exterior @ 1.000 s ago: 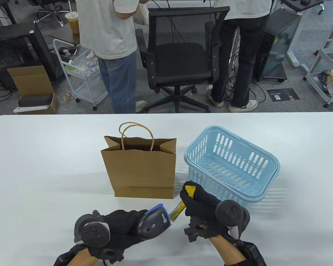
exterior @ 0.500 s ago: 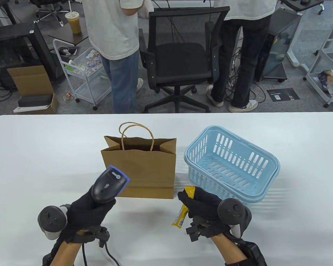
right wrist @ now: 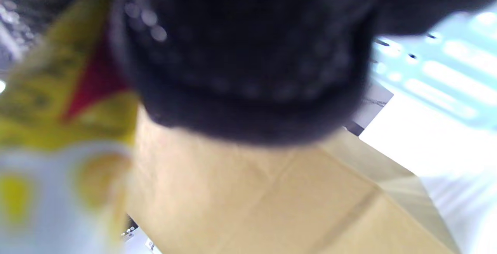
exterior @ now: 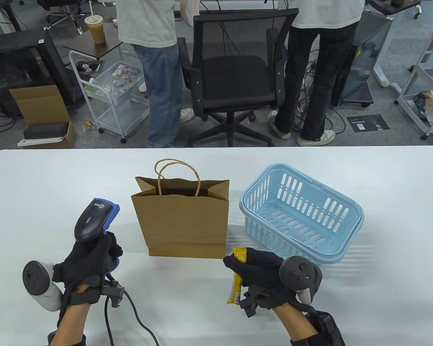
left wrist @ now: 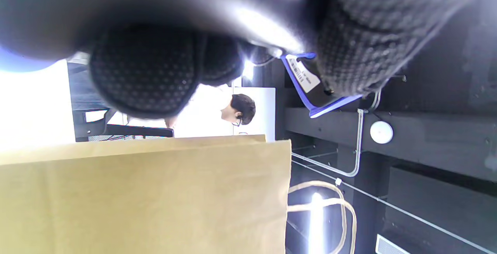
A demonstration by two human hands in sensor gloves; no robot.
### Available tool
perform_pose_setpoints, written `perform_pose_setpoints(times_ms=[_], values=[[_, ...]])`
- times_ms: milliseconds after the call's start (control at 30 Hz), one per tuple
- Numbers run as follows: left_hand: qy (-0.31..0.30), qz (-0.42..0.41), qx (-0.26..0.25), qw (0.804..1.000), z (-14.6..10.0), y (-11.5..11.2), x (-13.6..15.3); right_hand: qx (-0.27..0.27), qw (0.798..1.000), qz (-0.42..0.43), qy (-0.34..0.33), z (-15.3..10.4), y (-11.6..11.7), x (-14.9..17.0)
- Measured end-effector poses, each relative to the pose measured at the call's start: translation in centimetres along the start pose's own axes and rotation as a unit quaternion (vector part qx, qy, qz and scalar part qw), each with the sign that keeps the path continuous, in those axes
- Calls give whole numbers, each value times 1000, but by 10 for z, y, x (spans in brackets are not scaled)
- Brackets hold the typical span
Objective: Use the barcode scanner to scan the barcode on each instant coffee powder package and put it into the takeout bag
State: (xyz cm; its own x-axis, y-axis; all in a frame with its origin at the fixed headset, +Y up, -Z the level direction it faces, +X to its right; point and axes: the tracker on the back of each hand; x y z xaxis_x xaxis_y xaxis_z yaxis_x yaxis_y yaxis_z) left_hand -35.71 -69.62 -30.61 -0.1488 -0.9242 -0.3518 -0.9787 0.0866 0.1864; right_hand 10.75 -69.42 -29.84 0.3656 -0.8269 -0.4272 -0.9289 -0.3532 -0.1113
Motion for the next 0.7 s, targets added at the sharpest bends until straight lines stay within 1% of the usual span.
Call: perform_pose_setpoints(times_ms=[67, 133, 333, 433, 533, 700], values=[[18, 18, 7, 1000, 1, 1, 3, 7, 999, -41, -19, 5, 0, -11], [24, 28, 9, 999, 1, 0, 6, 15, 997, -66, -42, 11, 2, -23], [36, 25, 13, 999, 2, -2, 10, 19, 996, -56, -64, 24, 3, -54], [34, 19, 10, 999, 2, -2, 9, 40, 994, -65, -79, 30, -1, -72], [27, 21, 9, 999, 2, -2, 7, 62, 994, -41, -75, 35, -7, -88], [21, 23, 12, 999, 2, -2, 5, 104, 990, -31, -86, 43, -16, -105]])
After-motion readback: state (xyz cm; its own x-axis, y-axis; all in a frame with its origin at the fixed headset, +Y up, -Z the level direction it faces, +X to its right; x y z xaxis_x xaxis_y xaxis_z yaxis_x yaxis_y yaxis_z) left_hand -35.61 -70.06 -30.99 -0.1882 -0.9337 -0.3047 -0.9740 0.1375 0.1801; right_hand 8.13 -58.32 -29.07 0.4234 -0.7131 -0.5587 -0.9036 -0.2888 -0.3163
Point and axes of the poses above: the tracker on the back of each hand, its own x axis roughly to the little-finger side, its own z axis roughly from the wrist to the fingertips, y = z × x, and after that the axes turned 6 degrees about z, right-handed
